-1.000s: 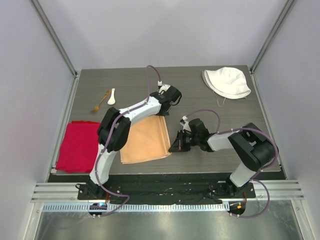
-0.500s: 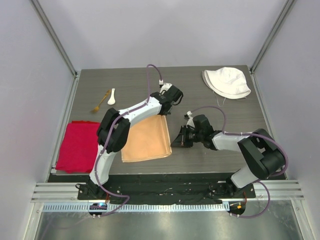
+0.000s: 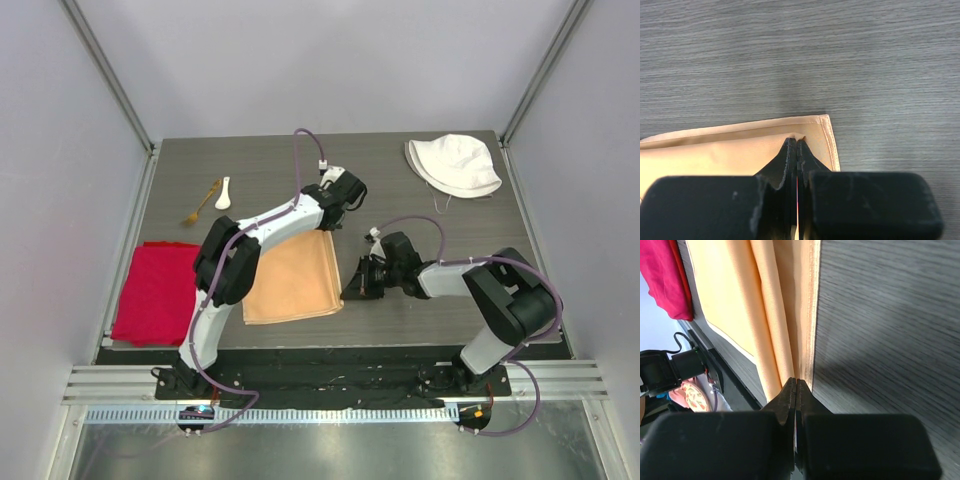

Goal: Fold the napkin into a case and place the utensils inside
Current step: Turn over the upper triangle folded napkin at the center of the board.

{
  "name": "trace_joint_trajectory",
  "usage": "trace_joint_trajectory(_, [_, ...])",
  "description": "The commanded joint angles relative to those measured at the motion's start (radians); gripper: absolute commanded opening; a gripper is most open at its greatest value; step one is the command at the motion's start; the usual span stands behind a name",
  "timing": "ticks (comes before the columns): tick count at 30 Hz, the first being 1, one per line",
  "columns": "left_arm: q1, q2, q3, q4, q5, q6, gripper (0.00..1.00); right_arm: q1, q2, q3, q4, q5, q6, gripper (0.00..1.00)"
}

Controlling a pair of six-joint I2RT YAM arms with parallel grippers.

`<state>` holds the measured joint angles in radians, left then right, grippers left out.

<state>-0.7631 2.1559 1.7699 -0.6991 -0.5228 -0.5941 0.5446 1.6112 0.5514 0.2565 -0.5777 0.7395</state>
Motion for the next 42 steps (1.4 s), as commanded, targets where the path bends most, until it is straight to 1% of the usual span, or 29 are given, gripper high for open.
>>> trace_joint_trajectory(1, [-0.008,-0.054,0.016,0.035,-0.022,-0.01,0.0,0.014,0.003,0.001,0.056,-0.016,0.001,0.01])
trace_joint_trajectory(5, [-0.012,-0.038,0.034,0.029,-0.019,-0.009,0.0,0.018,0.007,-0.007,0.062,-0.016,0.003,0.01])
trace_joint_trajectory(13, [-0.013,0.01,0.079,0.021,-0.016,-0.001,0.0,0.02,0.07,-0.056,0.135,-0.016,0.02,0.01])
trace_joint_trajectory(19, [-0.013,0.05,0.117,0.027,0.017,0.007,0.0,0.023,0.082,-0.08,0.158,-0.01,0.026,0.01])
trace_joint_trajectory(23, [-0.022,0.076,0.126,0.018,0.036,0.01,0.0,0.023,0.062,-0.073,0.133,0.006,0.02,0.01])
trace_joint_trajectory(28, [-0.027,0.093,0.117,0.046,0.055,0.02,0.0,0.025,0.046,-0.048,0.092,0.025,0.003,0.01])
trace_joint_trajectory(36, [-0.044,0.104,0.106,0.079,0.049,0.005,0.0,0.025,0.029,-0.045,0.063,0.036,0.001,0.01])
trace_joint_trajectory(42, [-0.051,0.139,0.138,0.073,0.047,-0.012,0.0,0.023,0.015,-0.05,0.05,0.039,0.001,0.01])
